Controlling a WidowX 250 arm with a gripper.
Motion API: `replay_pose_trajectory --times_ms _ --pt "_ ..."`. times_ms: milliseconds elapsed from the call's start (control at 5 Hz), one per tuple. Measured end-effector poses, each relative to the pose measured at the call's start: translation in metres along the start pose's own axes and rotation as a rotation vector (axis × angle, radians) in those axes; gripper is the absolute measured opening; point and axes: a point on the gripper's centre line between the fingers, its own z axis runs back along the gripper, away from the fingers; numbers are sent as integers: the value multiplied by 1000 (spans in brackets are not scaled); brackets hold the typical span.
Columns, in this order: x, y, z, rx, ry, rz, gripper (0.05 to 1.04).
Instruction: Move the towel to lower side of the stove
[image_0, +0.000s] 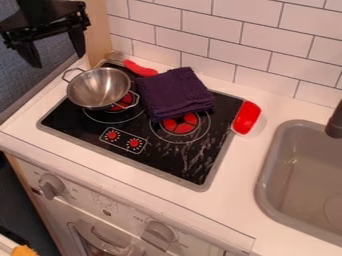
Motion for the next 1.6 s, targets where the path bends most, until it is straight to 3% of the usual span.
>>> replay_pose_trajectory --times_ms 200,400,800,1000,1200,1600 --pt "-5 0 -9 9 34 -6 1001" --pt "-11 -37 -21 -25 86 -111 1001" --pt "-22 -102 -33 -93 111 -281 1001" --pt "-29 -128 -48 -94 130 -357 1001" --pt "-32 -146 -66 -74 144 -420 1001" --pt "-41 -153 -107 -7 199 -483 1000"
